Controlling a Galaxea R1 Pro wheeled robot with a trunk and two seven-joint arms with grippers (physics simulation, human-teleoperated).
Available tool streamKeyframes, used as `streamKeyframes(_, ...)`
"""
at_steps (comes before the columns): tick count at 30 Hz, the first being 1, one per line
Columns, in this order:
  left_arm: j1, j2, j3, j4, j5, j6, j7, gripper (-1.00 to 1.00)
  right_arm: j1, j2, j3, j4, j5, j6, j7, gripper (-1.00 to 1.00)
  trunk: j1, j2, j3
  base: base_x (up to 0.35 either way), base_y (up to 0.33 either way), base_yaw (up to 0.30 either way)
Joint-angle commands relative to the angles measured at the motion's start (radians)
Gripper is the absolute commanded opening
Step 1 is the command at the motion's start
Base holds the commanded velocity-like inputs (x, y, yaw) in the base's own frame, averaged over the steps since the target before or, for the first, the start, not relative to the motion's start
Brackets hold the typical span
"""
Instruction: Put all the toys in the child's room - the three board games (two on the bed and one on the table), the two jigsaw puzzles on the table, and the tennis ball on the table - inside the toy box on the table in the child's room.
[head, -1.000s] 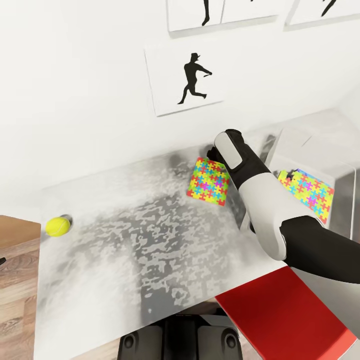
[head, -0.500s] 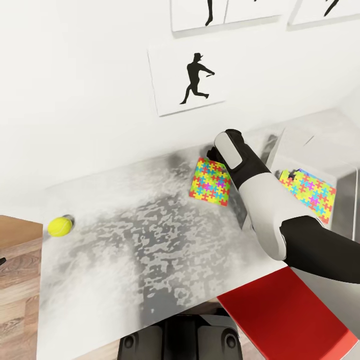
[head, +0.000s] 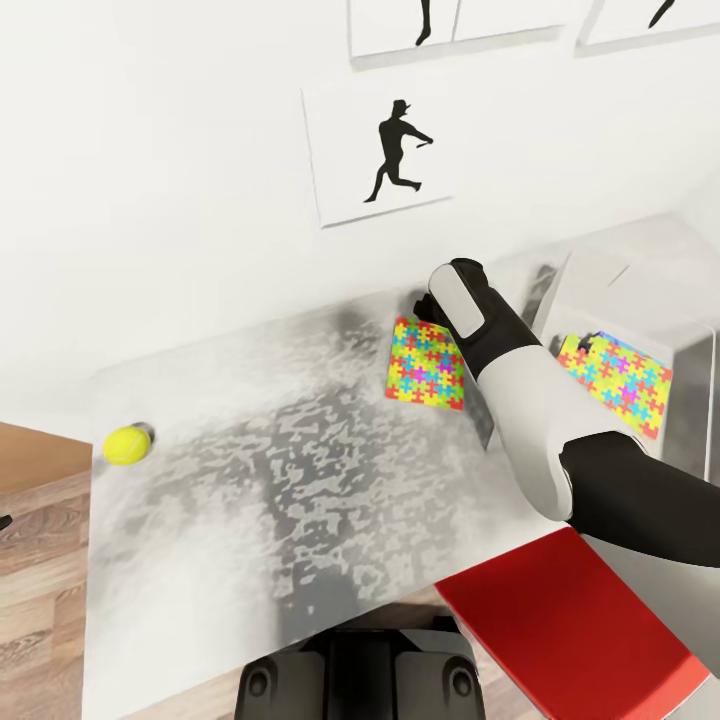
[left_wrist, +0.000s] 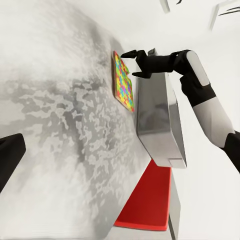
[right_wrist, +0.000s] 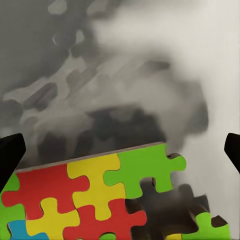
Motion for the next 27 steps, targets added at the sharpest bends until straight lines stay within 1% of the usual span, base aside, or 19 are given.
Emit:
streamKeyframes(1, 0.000, 0.000, 0.000, 0.000, -0.001, 0.011, -0.004, 1.00, -0.001, 0.000, 0.002, -0.001, -0.006, 0.004, -0.008, 1.00, 0.001, -0.002, -0.001, -0.018, 0.008, 0.000)
streamKeyframes(14, 0.000, 0.000, 0.000, 0.000, -0.001, 0.011, -0.004, 1.00, -0.001, 0.000, 0.002, -0.001, -0.007, 0.004, -0.008, 1.00, 0.001, -0.002, -0.001, -0.004, 0.004, 0.000)
streamKeyframes(19, 0.000, 0.000, 0.000, 0.000, -0.001, 0.011, -0.004, 1.00, -0.001, 0.000, 0.002, -0.001, -0.007, 0.005, -0.008, 1.00, 0.001, -0.002, -0.001, -0.048, 0.115, 0.000)
streamKeyframes(27, 0.000, 0.000, 0.000, 0.000, -0.001, 0.011, -0.004, 1.00, -0.001, 0.000, 0.002, -0.001, -0.007, 0.006, -0.008, 1.00, 0.001, -0.002, -0.001, -0.008, 0.036, 0.000)
